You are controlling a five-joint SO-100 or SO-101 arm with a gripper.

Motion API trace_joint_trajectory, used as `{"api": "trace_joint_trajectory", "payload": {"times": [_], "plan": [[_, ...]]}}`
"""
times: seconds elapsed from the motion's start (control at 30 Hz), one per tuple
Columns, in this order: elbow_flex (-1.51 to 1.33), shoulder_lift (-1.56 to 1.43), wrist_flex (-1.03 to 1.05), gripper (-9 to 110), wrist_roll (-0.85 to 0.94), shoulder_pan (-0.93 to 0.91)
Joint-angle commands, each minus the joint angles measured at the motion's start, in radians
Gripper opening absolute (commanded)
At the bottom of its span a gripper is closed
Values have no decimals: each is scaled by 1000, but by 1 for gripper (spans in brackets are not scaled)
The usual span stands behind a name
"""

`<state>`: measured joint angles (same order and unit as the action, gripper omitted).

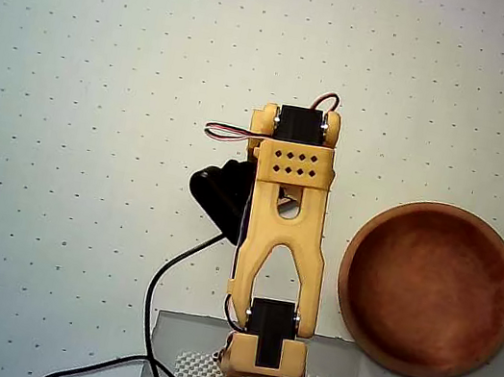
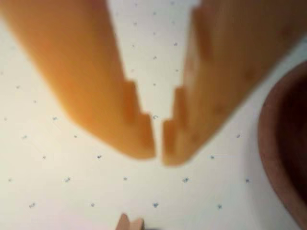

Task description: Grasp a clothespin and put it in the bowl.

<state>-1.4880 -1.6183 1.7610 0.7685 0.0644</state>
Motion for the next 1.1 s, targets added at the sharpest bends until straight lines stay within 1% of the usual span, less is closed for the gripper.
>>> {"api": "trace_joint_trajectory", "payload": {"times": [0.0,0.37,0.5,0.7,0.9,1.07], "plan": [[-38,14,28,-1,-3,25],[-81,40,31,-1,-21,26],[-71,40,29,-1,-95,52],[-66,40,29,-1,-196,170],[-66,41,29,-1,-357,245],[-64,41,26,-1,-423,302]]}}
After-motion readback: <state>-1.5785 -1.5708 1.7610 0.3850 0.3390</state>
